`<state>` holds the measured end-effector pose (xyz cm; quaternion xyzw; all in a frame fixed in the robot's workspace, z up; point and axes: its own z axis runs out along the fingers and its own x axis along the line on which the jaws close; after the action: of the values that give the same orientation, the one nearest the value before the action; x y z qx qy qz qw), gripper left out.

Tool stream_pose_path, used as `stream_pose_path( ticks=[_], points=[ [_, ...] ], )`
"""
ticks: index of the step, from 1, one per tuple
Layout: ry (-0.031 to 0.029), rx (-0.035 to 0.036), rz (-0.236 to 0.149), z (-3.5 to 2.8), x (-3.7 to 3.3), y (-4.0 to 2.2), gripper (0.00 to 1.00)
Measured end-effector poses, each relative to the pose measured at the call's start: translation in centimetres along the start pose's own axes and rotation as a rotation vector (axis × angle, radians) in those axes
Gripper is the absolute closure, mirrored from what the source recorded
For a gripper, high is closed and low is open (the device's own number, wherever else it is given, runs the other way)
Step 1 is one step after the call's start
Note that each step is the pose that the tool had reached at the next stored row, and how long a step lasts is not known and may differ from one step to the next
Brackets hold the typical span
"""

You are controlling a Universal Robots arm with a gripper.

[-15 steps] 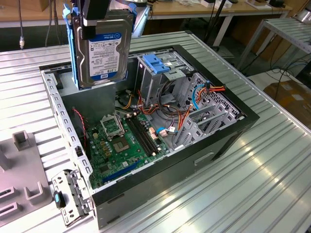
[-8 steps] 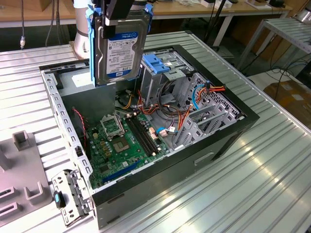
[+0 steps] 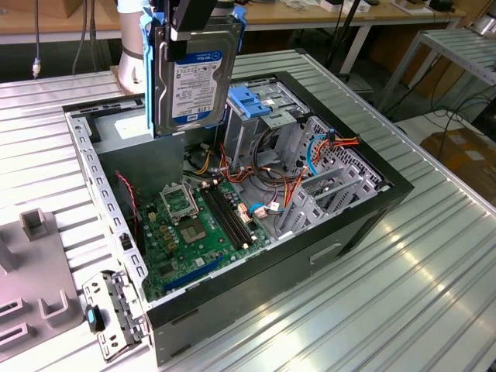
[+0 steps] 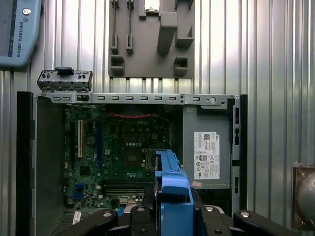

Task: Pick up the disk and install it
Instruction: 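Insert the disk into the insertion slot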

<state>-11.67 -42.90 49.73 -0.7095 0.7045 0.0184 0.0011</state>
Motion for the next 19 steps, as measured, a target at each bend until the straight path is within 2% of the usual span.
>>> stream_pose_path(
  ticks=[8,19],
  points=[
    [0.0,-0.0001,0.0,0.0,0.06,-0.01,0.63],
    [0.0,-0.0001,0.0,-0.04,1.34,0.0,0.63]
  ],
)
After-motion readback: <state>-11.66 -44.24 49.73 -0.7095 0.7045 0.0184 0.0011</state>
